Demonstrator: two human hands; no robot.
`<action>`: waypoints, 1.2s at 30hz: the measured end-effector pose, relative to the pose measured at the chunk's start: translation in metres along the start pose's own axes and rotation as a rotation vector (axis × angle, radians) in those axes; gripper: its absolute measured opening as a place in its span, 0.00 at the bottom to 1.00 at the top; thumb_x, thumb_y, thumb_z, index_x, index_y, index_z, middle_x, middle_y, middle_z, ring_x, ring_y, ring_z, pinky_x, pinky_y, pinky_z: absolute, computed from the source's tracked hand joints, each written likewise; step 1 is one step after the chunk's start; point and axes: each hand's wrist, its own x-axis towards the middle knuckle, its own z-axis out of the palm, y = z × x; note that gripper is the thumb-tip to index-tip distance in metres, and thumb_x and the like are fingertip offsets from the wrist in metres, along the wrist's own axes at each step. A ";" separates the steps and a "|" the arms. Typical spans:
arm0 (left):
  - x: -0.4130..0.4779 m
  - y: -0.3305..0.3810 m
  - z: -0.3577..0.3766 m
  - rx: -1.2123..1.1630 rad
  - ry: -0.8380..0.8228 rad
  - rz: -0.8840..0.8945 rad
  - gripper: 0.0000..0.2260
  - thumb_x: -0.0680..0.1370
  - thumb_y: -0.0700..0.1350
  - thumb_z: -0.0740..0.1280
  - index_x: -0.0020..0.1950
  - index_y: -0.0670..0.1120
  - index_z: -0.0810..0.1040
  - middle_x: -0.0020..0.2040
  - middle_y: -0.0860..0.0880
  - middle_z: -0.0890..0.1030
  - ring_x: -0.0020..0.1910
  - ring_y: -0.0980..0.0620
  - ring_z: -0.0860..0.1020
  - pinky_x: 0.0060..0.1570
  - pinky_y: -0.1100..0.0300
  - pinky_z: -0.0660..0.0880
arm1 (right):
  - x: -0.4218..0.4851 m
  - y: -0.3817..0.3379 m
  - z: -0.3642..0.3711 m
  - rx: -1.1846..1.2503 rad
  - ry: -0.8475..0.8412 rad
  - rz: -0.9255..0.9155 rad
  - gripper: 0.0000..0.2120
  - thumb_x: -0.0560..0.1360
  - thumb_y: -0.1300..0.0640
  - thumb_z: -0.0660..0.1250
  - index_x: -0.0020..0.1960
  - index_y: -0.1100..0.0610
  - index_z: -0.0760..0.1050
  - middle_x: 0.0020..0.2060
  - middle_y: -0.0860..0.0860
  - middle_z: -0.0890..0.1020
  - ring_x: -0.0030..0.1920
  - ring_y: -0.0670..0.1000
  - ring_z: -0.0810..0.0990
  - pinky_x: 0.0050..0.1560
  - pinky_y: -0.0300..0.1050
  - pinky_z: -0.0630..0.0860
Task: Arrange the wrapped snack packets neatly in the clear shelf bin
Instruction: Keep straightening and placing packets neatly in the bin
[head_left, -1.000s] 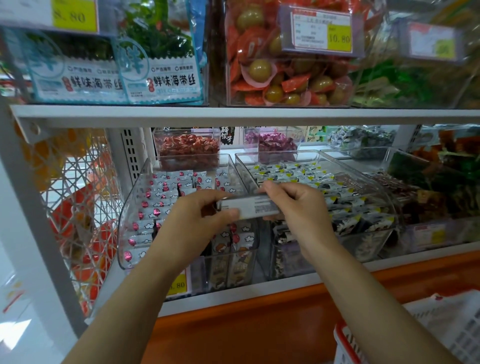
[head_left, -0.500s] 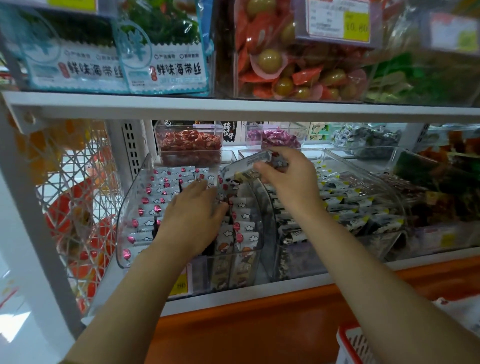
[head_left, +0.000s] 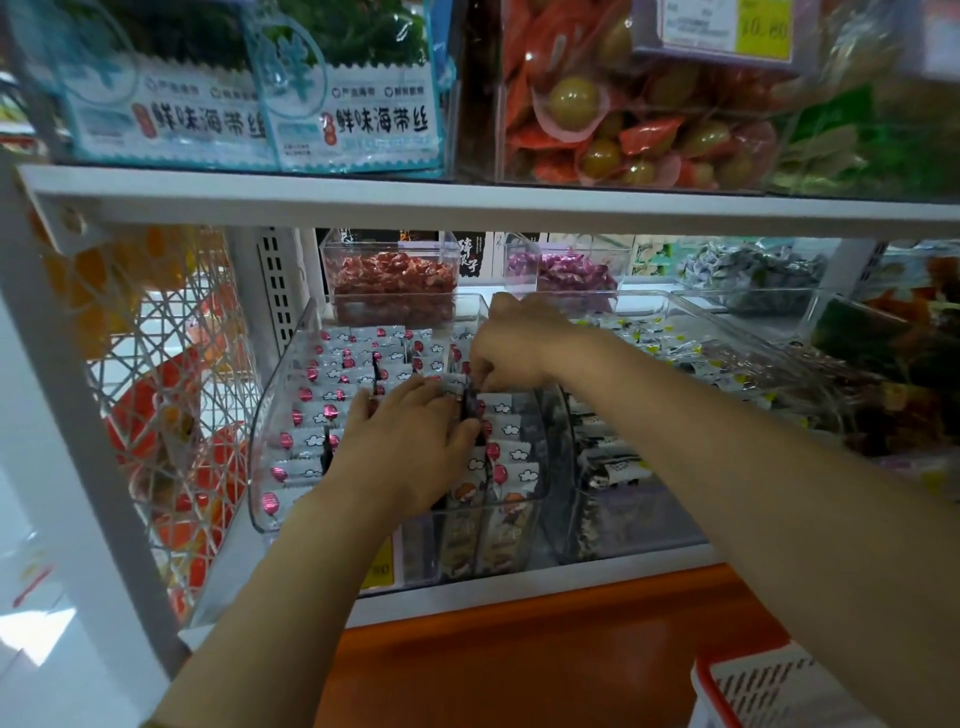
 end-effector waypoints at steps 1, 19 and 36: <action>0.000 -0.001 -0.001 0.001 -0.002 -0.003 0.22 0.81 0.57 0.47 0.71 0.51 0.66 0.77 0.53 0.57 0.76 0.54 0.49 0.72 0.43 0.41 | 0.004 0.000 -0.001 -0.039 -0.082 -0.023 0.12 0.77 0.60 0.60 0.56 0.52 0.79 0.52 0.52 0.77 0.59 0.56 0.69 0.55 0.52 0.66; -0.004 -0.008 -0.011 -0.078 0.049 -0.025 0.17 0.81 0.52 0.55 0.66 0.47 0.71 0.67 0.50 0.69 0.70 0.50 0.60 0.72 0.42 0.50 | 0.035 0.000 0.007 -0.008 0.119 0.138 0.03 0.74 0.61 0.67 0.47 0.55 0.77 0.55 0.54 0.76 0.61 0.57 0.68 0.57 0.50 0.65; -0.018 0.006 -0.028 -0.627 0.396 -0.130 0.18 0.81 0.44 0.59 0.71 0.44 0.67 0.64 0.46 0.75 0.56 0.48 0.75 0.51 0.61 0.68 | -0.076 -0.008 0.023 1.315 0.997 0.393 0.08 0.79 0.65 0.61 0.42 0.57 0.66 0.38 0.53 0.76 0.29 0.51 0.80 0.32 0.49 0.81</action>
